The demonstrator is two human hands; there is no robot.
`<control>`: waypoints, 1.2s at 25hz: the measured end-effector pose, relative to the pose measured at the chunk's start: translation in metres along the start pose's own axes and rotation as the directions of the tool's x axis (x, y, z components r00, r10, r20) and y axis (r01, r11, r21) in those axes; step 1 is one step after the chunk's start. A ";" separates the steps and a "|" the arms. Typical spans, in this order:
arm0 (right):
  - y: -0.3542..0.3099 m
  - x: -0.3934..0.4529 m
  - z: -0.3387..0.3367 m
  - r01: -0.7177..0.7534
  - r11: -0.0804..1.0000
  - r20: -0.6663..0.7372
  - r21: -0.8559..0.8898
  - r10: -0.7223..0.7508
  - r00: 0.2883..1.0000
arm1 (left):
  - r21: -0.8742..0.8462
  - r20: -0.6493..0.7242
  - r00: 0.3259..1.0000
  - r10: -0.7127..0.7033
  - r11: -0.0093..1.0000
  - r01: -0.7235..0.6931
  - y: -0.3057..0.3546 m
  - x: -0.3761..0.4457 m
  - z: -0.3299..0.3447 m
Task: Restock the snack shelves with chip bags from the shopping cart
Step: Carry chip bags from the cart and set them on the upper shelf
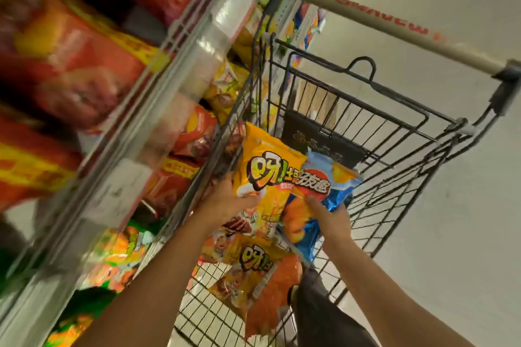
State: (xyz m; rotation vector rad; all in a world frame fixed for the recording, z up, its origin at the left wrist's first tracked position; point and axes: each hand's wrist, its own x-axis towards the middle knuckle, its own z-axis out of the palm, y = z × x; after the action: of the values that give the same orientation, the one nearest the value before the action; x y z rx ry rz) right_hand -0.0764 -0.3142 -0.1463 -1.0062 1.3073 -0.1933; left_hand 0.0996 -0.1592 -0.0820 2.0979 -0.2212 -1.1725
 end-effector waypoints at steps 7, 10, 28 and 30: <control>-0.027 -0.141 -0.064 0.450 0.892 0.159 -0.041 -0.439 0.884 | -0.109 -0.185 0.920 0.345 0.923 -0.368 -0.010 -0.180 -0.027; -0.035 -0.189 -0.088 0.532 0.846 0.174 -0.040 -0.518 0.837 | -0.151 -0.257 0.864 0.433 0.865 -0.479 -0.022 -0.248 -0.035; -0.178 -0.346 -0.049 0.844 0.508 0.647 0.172 -0.704 0.292 | -0.191 -0.781 0.516 0.353 0.651 -0.735 -0.014 -0.471 -0.062; -0.196 -0.357 -0.042 0.839 0.508 0.671 0.197 -0.693 0.262 | -0.134 -0.811 0.465 0.354 0.661 -0.738 -0.001 -0.487 -0.066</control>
State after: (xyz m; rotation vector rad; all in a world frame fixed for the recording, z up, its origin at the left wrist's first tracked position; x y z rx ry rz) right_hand -0.1439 -0.2234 0.2471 -1.6612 0.0074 -0.3957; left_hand -0.1264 0.0998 0.2686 1.6470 -0.2014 0.1054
